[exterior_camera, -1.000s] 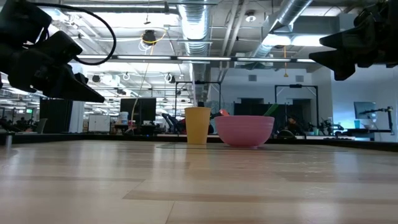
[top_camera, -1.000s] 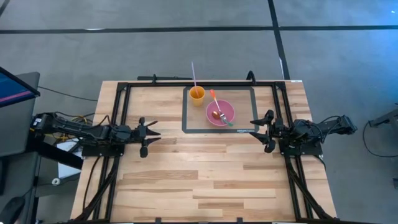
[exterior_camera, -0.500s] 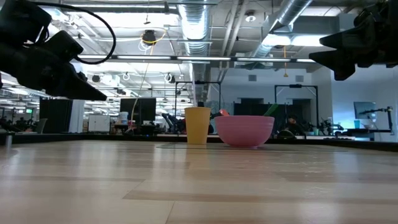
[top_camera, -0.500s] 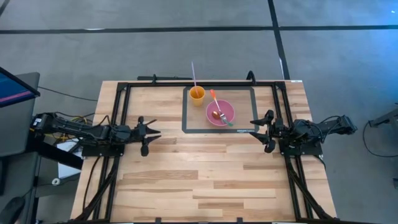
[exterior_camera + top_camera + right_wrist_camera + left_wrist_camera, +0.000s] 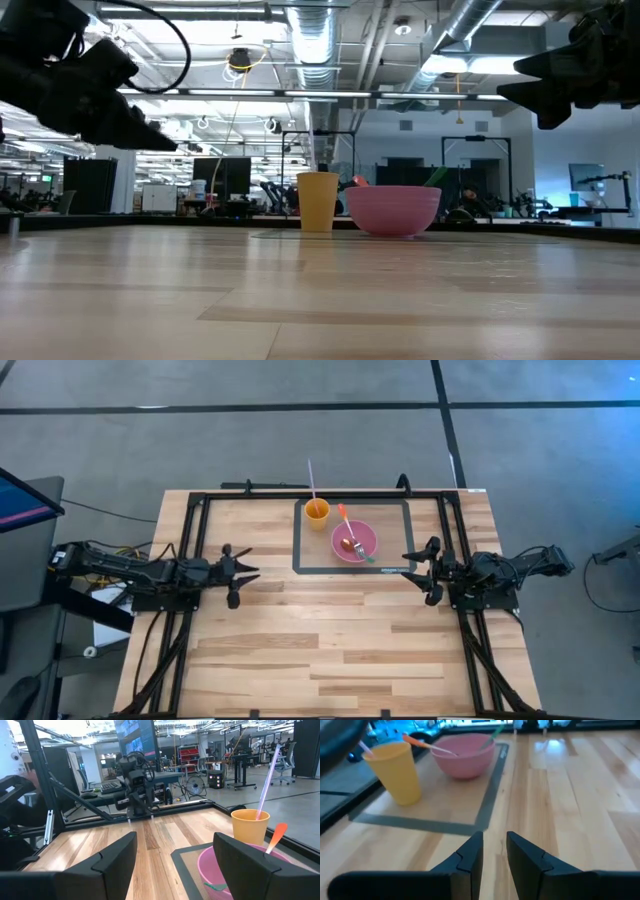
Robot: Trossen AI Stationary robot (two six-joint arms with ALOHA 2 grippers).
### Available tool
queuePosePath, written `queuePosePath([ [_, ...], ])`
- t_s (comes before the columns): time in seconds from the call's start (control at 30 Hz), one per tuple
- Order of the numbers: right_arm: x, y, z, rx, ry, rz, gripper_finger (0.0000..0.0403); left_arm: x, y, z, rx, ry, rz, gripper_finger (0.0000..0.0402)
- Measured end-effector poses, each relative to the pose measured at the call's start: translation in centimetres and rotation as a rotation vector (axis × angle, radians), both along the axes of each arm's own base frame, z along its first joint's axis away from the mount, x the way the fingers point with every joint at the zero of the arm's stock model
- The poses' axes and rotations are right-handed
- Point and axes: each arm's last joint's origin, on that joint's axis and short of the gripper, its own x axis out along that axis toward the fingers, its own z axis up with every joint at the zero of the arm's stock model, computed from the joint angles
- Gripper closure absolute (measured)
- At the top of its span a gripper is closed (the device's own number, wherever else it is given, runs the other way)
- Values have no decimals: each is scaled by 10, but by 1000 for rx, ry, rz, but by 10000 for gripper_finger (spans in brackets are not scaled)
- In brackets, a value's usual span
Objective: Pick & Place Utensil
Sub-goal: Return to Home Position
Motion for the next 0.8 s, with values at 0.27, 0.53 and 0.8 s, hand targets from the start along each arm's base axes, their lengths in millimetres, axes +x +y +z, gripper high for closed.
queuePosePath([
  [0.27,0,0,0,0,0,0,148,-8,2,-7,-5,17,-58,315],
  [0.53,0,0,0,0,0,0,148,-12,2,-2,2,-34,-263,315],
  [0.8,0,0,0,-1,1,0,148,-17,3,4,-4,-111,-324,315],
])
